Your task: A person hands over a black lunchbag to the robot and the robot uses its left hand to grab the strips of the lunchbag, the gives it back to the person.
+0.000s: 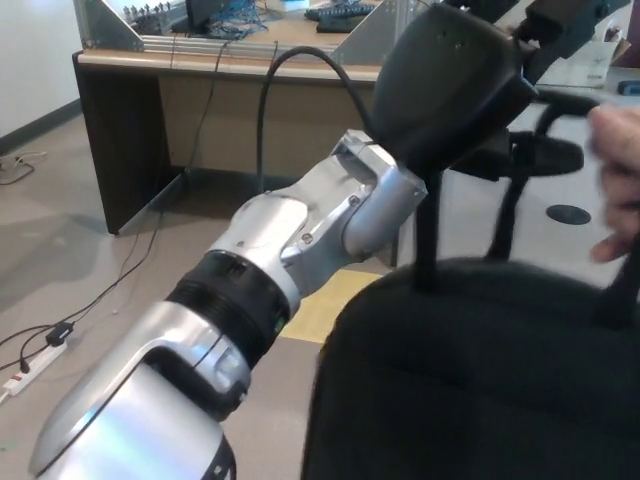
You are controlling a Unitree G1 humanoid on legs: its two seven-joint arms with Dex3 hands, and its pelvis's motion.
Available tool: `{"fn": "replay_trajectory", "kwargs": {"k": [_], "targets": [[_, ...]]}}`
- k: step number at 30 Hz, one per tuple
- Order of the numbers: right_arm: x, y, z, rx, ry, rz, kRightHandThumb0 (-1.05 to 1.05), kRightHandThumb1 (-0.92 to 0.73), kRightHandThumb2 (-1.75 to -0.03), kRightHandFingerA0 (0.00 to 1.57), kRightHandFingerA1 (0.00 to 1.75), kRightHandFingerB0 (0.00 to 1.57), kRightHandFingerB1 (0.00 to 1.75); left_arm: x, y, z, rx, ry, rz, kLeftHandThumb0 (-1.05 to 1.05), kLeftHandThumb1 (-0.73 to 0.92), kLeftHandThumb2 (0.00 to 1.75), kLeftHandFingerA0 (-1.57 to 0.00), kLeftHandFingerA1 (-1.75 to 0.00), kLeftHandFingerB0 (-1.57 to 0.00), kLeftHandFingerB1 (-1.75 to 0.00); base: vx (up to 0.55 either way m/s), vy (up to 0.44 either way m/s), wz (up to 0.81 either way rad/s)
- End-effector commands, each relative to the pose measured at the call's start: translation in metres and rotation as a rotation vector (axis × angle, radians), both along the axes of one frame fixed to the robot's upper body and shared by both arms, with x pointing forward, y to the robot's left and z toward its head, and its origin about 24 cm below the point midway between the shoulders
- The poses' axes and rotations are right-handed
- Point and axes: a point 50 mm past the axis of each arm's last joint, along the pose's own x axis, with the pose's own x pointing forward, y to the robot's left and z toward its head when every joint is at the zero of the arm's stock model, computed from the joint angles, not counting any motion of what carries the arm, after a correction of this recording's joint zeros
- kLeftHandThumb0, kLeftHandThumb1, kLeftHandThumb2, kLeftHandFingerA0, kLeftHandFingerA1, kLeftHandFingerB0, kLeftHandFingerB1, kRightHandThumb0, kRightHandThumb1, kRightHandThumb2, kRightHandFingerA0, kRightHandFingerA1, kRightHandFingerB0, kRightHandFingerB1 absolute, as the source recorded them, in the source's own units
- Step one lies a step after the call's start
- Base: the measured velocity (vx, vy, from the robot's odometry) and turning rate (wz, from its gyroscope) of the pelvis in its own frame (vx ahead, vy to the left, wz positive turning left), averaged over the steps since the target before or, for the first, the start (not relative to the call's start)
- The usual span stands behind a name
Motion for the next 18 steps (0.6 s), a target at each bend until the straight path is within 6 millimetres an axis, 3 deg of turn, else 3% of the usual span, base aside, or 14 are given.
{"fn": "replay_trajectory", "kwargs": {"k": [1, 2, 4, 5, 6, 7, 12, 13, 17, 18], "targets": [[0.000, -0.007, 0.001, -0.039, 0.018, 0.015, -0.70, -0.64, -1.02, 0.44, 0.56, 0.44, 0.53, 0.004, 0.031, -0.009, 0.120, 0.241, 0.074, -1.05, 0.65, 0.62, 0.00, 0.00, 0.00, 0.00, 0.00, 0.000, 0.00], [0.000, -0.007, 0.002, -0.043, 0.011, 0.018, -0.67, -0.76, -0.64, 0.52, 0.43, 0.54, 0.42, -0.001, 0.036, -0.011, 0.124, 0.233, 0.068, -1.04, 0.65, 0.61, 0.00, 0.00, 0.00, 0.00, 0.00, 0.000, 0.00], [0.000, -0.007, 0.002, -0.042, 0.008, 0.019, -0.66, -0.76, -0.64, 0.53, 0.43, 0.54, 0.42, -0.005, 0.040, -0.013, 0.126, 0.228, 0.062, -1.02, 0.65, 0.60, 0.00, 0.00, 0.00, 0.00, 0.00, 0.000, 0.00], [0.001, -0.006, 0.002, -0.035, 0.008, 0.015, -0.69, -0.64, -1.02, 0.48, 0.58, 0.46, 0.54, -0.009, 0.044, -0.015, 0.125, 0.216, 0.055, -1.02, 0.68, 0.60, 0.00, 0.00, 0.00, 0.00, 0.00, 0.000, 0.00], [0.001, -0.006, 0.002, -0.029, 0.008, 0.011, -0.69, -0.64, -1.02, 0.48, 0.58, 0.46, 0.54, -0.011, 0.048, -0.017, 0.127, 0.204, 0.055, -1.02, 0.68, 0.60, 0.00, 0.00, 0.00, 0.00, 0.00, 0.000, 0.00], [0.002, -0.006, 0.003, -0.031, 0.001, 0.009, -0.67, -0.75, -0.64, 0.54, 0.45, 0.55, 0.42, -0.016, 0.058, -0.024, 0.103, 0.225, 0.036, -1.01, 0.64, 0.61, 0.00, 0.00, 0.00, 0.00, 0.00, 0.000, 0.00], [0.000, -0.007, 0.003, -0.029, -0.008, -0.004, -0.66, -0.74, -0.63, 0.54, 0.45, 0.55, 0.42, -0.029, 0.094, -0.048, 0.066, 0.286, 0.049, -0.97, 0.63, 0.59, 0.00, 0.00, 0.00, 0.00, 0.00, 0.000, 0.00], [0.000, -0.007, 0.002, -0.022, -0.008, -0.008, -0.65, -0.75, -0.63, 0.53, 0.44, 0.56, 0.43, -0.032, 0.114, -0.061, 0.035, 0.314, 0.062, -0.95, 0.60, 0.60, 0.00, 0.00, 0.00, 0.00, 0.00, 0.000, 0.00], [0.001, -0.009, 0.004, -0.023, -0.007, -0.012, -0.64, -0.75, -0.63, 0.54, 0.44, 0.55, 0.42, -0.046, 0.156, -0.090, -0.020, 0.376, 0.114, -0.95, 0.61, 0.60, 0.00, 0.00, 0.00, 0.00, 0.00, 0.000, 0.00], [0.002, -0.009, 0.004, -0.023, -0.009, -0.015, -0.67, -0.63, -1.01, 0.49, 0.58, 0.45, 0.54, -0.048, 0.163, -0.095, -0.029, 0.389, 0.124, -0.94, 0.60, 0.58, 0.00, 0.00, 0.00, 0.00, 0.00, 0.000, 0.00]]}}
